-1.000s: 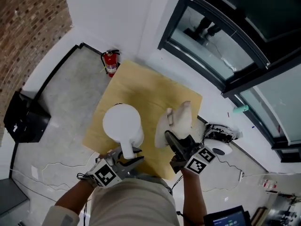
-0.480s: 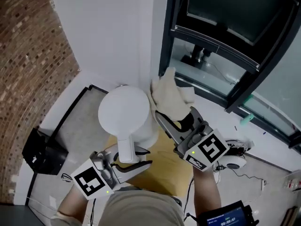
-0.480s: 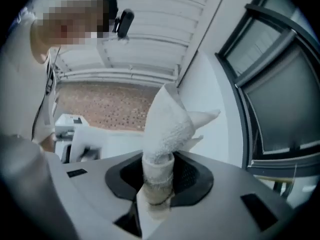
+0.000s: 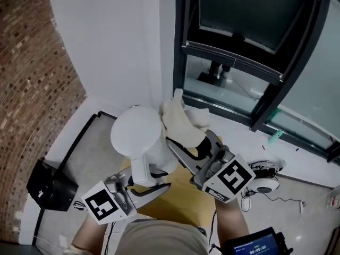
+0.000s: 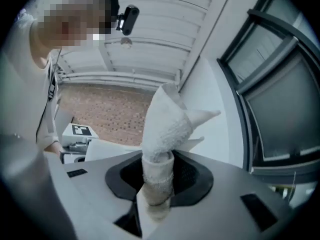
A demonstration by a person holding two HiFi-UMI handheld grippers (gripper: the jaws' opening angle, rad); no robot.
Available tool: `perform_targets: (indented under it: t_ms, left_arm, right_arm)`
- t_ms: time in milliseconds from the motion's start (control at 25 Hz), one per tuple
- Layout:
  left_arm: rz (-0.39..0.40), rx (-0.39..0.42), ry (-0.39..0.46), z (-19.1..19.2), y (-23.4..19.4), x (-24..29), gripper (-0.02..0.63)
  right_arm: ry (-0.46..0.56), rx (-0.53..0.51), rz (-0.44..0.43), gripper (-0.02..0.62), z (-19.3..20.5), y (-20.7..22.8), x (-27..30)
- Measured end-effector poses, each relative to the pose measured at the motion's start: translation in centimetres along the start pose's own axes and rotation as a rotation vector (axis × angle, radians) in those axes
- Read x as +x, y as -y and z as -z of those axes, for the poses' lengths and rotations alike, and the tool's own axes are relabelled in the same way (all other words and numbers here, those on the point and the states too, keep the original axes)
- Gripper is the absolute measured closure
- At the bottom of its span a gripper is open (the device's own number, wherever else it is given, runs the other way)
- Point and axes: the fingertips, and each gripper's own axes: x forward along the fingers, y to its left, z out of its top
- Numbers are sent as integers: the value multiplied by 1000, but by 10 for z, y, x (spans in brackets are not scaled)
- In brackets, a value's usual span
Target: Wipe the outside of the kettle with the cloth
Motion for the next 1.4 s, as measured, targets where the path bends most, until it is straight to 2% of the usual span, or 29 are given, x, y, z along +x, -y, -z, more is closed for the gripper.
perform_targets:
  t_ms: [40,120,280,360,400,520,600,680,760,880,960,1040,1160,1240,1320,1400]
  left_arm:
    - [-1,-28,17,-4,-1,0,520]
    - [0,-59,41,-11,-3,-2,520]
    - [-38,-50,14,-7,-16,-6,520]
    - [-55,-34,-13,0,-22,-9,520]
    - [-57,-31,-21,2,-23,-9,520]
    - [-51,-53,-4,1,-24,-6,522]
    - [-43,-64,33,-6,-22,-3,520]
    - [-38,-67,64,-13,-21,-3,520]
    - [-29,-57,74,-16,-19,-5,520]
    - [28,-2,38,-14,-7,-10,522]
    - [93,40,13,-13,8,-13,523]
    - [157,66,8,-12,24,-13,522]
    - [244,68,16,-11,45,-12,523]
    - [276,59,36,-12,58,-10,522]
    - [285,46,63,-15,66,-10,520]
    - [291,29,79,-17,73,-12,520]
  right_arm:
    - [20,-33,-12,476,-15,0,2]
    - [20,-28,-11,476,-11,3,-2]
    - [-103,77,19,476,68,-8,-23]
    - [-133,103,2,476,86,-18,-22]
    - [-115,104,-16,476,79,-22,-18]
    - [12,59,-86,476,25,-29,-5]
    - [44,34,-85,476,2,-22,-3]
    - [21,45,-65,476,9,-7,-8]
    - [-31,104,-52,476,39,2,-19]
    - [-98,194,-27,476,84,20,-30]
    - [-110,226,-48,476,91,34,-26]
    - [-70,223,-104,476,68,41,-16]
    - [14,149,-199,476,8,40,0]
    - [32,134,-255,476,-8,40,4]
    - [-15,196,-297,476,15,42,7]
    - [-92,317,-330,476,62,40,9]
